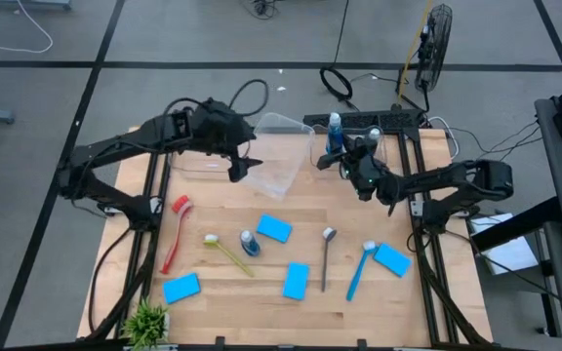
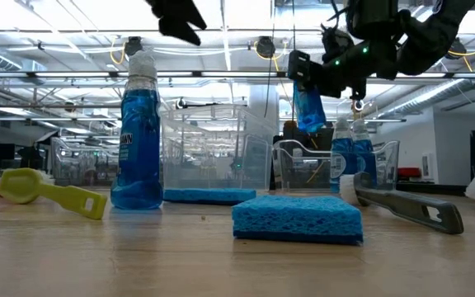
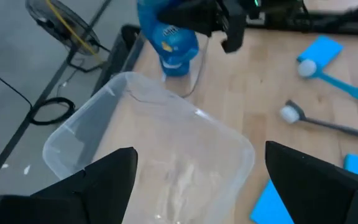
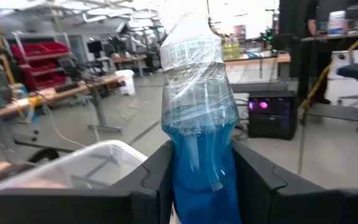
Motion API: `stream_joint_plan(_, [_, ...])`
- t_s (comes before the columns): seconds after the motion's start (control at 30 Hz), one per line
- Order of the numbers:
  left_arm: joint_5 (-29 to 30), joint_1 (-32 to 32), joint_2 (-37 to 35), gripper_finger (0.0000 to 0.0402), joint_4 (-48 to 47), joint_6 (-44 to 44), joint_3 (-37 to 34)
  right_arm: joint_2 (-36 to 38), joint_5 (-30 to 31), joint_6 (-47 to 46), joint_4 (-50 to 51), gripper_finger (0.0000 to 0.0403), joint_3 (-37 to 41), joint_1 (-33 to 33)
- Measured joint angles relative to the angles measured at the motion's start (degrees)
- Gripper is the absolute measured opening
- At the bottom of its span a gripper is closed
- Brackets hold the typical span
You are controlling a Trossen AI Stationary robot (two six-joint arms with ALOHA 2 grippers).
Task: Pick & Place Kitchen Sink Supplies
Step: Put the blue dish soap into the right transparent bin
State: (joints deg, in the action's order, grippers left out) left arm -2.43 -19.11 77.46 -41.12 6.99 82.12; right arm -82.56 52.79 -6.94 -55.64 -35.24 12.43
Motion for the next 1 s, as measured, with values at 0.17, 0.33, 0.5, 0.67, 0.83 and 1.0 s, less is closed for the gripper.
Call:
stream_joint_plan(0.17, [-0.8, -1.9, -9.6, 0.0349, 7.8, -3.0, -11.9, -2.4, -0.4, -0.2, -3.4, 0.0115, 0.0, 1.2])
stream_joint_plan(0.33, [-2.5, -2.9, -19.8, 0.0349, 14.4, -5.7, -21.6, -4.8, -0.4, -5.0, -3.5, 0.0118, 0.0, 3.0])
stream_joint_plan(0.5, [-2.6, -3.4, -28.9, 0.0349, 15.9, -8.2, -29.0, -5.5, -0.3, -6.3, -3.6, 0.0117, 0.0, 4.2])
stream_joint_plan(0.67, [-2.3, -3.4, -34.8, 0.0349, 15.8, -10.5, -33.6, -5.6, -0.3, -9.1, -2.7, 0.0117, 0.0, 4.1])
stream_joint_plan(0.83, [-2.1, -3.4, -37.2, 0.0349, 15.7, -10.7, -36.0, -5.6, -0.2, -10.4, -0.9, 0.0116, 0.0, 4.0])
stream_joint_plan(1.0, [-2.0, -3.4, -37.4, 0.0349, 15.6, -10.5, -37.0, -5.5, -0.2, -11.9, 0.0, 0.0116, 0.0, 3.9])
